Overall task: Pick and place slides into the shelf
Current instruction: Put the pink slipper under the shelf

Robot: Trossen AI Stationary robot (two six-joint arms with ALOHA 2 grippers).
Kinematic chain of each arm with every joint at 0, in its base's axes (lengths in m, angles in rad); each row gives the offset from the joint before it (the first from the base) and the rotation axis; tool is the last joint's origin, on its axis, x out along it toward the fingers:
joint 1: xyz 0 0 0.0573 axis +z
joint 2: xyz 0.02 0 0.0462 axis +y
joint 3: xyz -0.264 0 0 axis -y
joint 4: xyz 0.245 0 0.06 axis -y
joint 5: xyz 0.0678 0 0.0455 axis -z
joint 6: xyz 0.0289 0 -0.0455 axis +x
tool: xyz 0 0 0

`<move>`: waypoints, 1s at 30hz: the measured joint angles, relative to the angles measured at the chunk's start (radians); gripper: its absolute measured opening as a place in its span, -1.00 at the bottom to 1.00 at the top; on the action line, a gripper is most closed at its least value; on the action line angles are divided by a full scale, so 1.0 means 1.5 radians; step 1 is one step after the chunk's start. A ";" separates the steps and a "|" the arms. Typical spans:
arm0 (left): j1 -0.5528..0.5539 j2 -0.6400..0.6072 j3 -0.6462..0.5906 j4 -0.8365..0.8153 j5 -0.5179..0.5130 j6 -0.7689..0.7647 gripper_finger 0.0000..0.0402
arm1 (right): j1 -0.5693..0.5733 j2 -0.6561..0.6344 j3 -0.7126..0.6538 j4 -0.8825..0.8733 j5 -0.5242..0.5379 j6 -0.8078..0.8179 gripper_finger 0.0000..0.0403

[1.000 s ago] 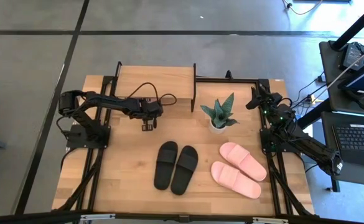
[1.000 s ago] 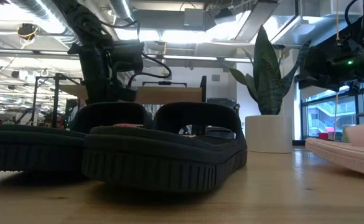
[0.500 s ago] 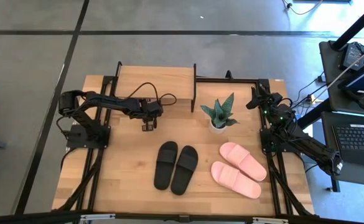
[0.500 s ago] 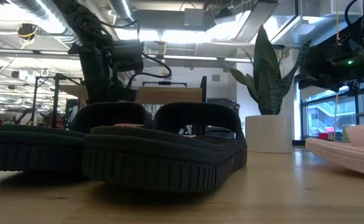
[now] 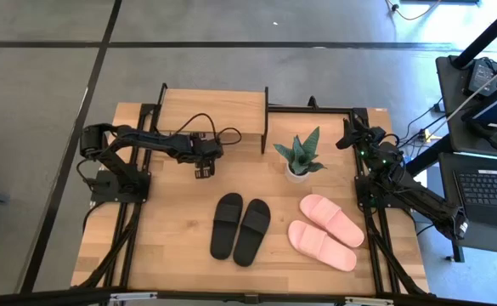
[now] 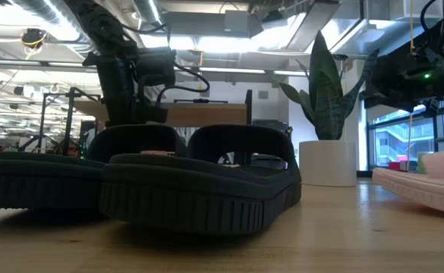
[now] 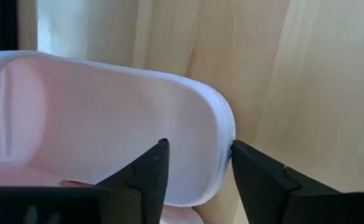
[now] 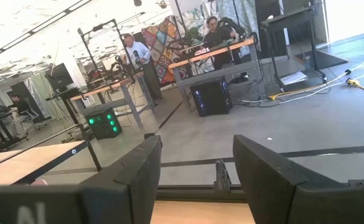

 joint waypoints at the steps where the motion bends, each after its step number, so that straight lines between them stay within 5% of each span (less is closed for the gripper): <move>1: 0.000 0.000 0.000 -0.005 0.000 0.000 -0.15 | 0.000 0.000 0.000 0.000 0.000 0.000 -0.01; 16: -0.029 0.000 0.000 -0.018 0.065 -0.032 -0.12 | 0.000 0.000 0.000 0.000 -0.004 0.001 -0.01; 30: -0.073 -0.001 0.001 -0.018 0.048 -0.102 -0.12 | 0.000 0.000 0.000 0.000 -0.004 0.016 -0.01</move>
